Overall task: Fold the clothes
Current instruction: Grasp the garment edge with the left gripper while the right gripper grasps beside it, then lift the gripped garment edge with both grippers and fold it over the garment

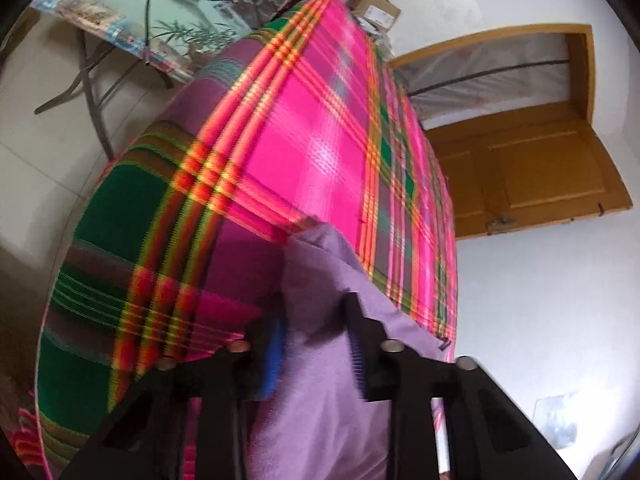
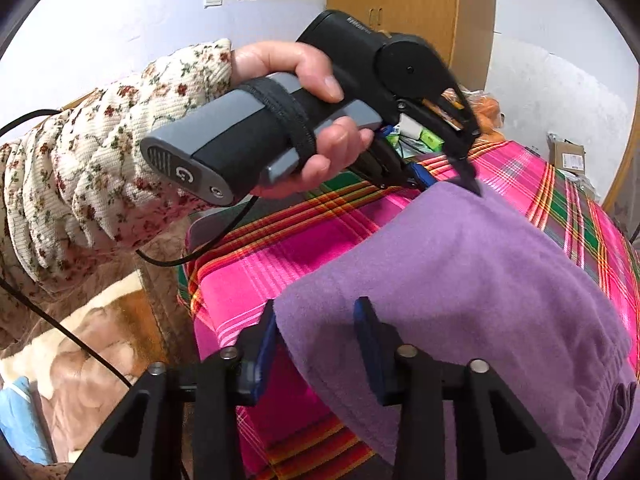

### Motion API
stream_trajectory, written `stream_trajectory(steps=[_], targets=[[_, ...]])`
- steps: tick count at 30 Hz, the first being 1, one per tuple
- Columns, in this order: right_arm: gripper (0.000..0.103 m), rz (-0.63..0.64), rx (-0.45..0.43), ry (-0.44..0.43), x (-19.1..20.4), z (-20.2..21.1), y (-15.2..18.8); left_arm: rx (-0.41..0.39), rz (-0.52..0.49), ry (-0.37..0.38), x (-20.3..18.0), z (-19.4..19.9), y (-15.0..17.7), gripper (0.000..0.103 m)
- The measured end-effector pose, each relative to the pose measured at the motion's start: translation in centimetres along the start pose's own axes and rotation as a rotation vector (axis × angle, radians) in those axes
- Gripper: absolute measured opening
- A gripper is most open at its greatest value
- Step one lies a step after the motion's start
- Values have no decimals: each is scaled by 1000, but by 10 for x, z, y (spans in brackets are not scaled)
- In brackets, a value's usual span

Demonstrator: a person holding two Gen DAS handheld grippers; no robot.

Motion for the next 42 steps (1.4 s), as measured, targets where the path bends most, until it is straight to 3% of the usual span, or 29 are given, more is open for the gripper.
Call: stream_trajectory(steps=[5,8,25,42], targets=[[21,-16,-5,-21,-4,3,0,-25,38,14,2,1,-2,18],[18,-20,-7,-36,-4,6,0,-38,33,7,-4,5,-1,17],[17,-62,-223,-14,-23,97,7,-88,23,39,-74,34,13,16],[16,-162,-412,13,-52,184,52,-155,-136,80,-188,38,53,16]])
Point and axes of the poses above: each gripper's, at about its wrist camera, not at the fingertips, and z roughly against the way its jaws point, x to its left, y to its underside, the point moved 8 cm from there along -z, roughly the way its jaws point, and after that the axes turned 15 degrees about x, right-handed, at the moved point
